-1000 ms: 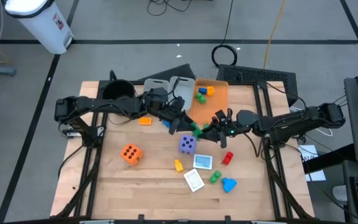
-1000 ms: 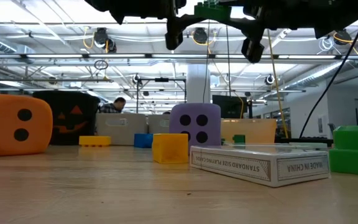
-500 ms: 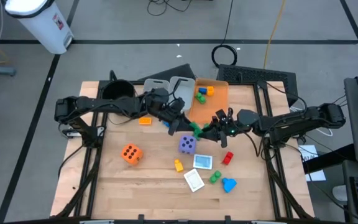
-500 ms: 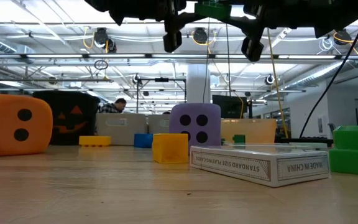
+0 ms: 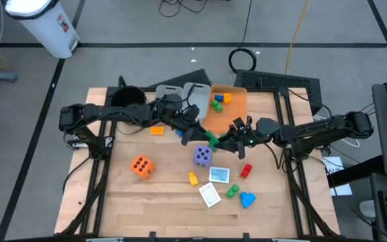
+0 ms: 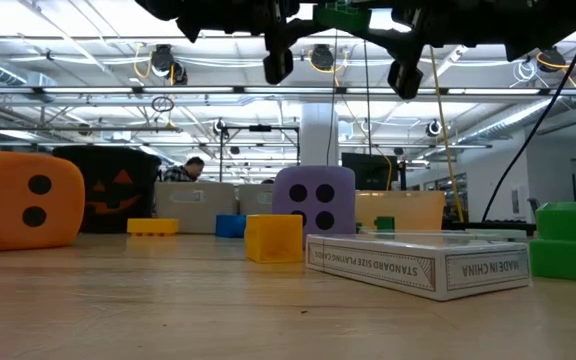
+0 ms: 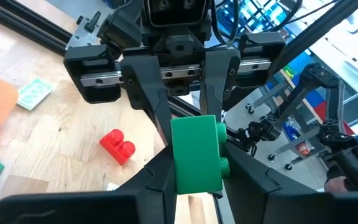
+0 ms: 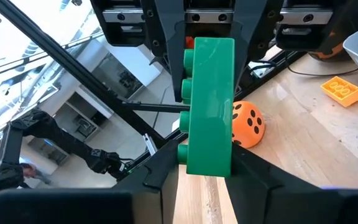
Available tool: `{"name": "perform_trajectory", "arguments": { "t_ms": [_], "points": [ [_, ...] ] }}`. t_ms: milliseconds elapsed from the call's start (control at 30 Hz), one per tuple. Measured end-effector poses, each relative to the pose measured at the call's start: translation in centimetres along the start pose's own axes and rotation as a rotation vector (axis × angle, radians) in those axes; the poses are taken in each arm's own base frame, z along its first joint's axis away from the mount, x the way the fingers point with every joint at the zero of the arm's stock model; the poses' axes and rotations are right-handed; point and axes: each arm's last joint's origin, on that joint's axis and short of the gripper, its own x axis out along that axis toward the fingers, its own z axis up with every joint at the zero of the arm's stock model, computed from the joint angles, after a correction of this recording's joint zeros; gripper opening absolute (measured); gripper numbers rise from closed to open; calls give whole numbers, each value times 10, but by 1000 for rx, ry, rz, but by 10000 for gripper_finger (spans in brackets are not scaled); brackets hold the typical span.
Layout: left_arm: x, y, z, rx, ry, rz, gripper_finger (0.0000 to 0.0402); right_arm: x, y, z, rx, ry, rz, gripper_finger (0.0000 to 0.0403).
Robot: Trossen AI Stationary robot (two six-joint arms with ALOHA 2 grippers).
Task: Pick & Place Toys
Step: Put the top right green game piece into the orange bin
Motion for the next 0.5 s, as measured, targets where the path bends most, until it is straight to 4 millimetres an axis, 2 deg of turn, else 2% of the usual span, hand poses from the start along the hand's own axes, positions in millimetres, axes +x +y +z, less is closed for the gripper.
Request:
{"name": "perform_trajectory", "arguments": {
  "t_ms": [200, 500],
  "points": [
    [0, -1, 0, 2, 3, -12, 96, 0, 1, 1, -1, -14, 13, 151],
    [-7, 5, 6, -41, 16, -61, 102, -3, 1, 7, -9, -39, 17, 184]
  ]
}}
